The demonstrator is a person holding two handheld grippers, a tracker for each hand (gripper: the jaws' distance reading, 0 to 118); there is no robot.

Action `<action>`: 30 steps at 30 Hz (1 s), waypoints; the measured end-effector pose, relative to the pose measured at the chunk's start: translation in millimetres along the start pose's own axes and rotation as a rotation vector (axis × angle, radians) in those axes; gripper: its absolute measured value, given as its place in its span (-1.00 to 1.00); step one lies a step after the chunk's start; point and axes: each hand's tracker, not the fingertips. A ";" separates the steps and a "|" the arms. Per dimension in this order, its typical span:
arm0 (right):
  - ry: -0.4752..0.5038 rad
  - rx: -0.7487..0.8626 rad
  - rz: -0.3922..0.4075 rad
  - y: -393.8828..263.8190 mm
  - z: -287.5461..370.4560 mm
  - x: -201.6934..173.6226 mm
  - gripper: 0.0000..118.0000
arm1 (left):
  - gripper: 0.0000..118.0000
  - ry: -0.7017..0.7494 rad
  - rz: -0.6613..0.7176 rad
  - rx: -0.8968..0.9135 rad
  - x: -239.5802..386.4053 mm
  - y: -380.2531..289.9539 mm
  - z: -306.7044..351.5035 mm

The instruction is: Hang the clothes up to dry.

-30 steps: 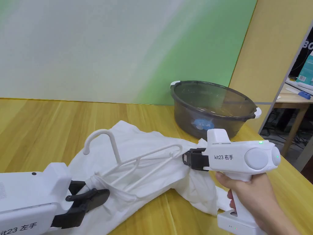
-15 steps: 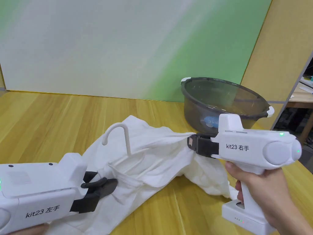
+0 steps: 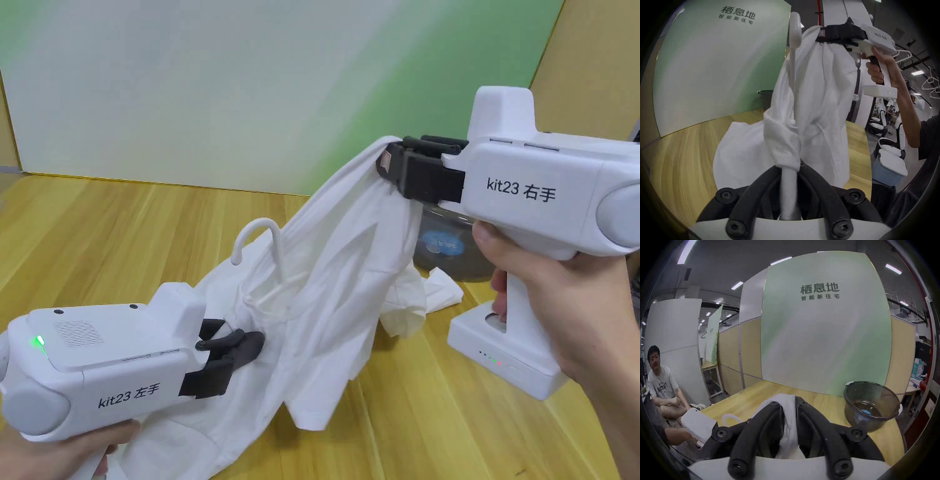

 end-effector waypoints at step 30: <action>0.619 -0.162 0.268 -108.3 -22.4 -29.7 0.90 | -0.96 -0.023 -0.019 0.084 -9.5 1.9 3.6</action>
